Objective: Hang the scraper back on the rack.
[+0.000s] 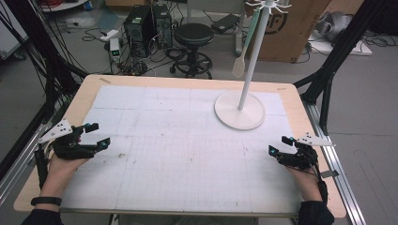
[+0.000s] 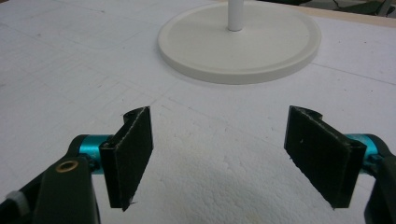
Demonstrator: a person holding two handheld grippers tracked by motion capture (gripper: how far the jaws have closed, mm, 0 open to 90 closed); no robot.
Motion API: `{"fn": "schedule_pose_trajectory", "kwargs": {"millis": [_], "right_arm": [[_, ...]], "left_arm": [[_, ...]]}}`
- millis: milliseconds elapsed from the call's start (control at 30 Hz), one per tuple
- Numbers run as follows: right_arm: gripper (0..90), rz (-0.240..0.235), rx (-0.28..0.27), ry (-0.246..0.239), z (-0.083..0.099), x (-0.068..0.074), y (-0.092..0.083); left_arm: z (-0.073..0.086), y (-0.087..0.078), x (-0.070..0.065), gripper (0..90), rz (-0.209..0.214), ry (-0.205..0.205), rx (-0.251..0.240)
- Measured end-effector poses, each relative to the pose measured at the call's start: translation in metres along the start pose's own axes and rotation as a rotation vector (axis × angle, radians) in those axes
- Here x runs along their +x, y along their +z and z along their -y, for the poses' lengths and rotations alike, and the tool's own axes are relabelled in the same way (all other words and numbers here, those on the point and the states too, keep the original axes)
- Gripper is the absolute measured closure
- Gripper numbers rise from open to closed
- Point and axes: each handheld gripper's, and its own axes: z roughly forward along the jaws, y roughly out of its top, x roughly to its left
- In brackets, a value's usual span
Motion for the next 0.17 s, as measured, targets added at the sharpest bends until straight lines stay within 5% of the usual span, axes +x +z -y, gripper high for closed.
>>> {"fn": "schedule_pose_trajectory", "kwargs": {"millis": [167], "right_arm": [[22.7,-0.004,-0.002,0.011,-0.0001,-0.0014,-0.0009]], "left_arm": [[0.0031,0.0019,0.0014,15.8,-0.008,-0.008,0.009]]}}
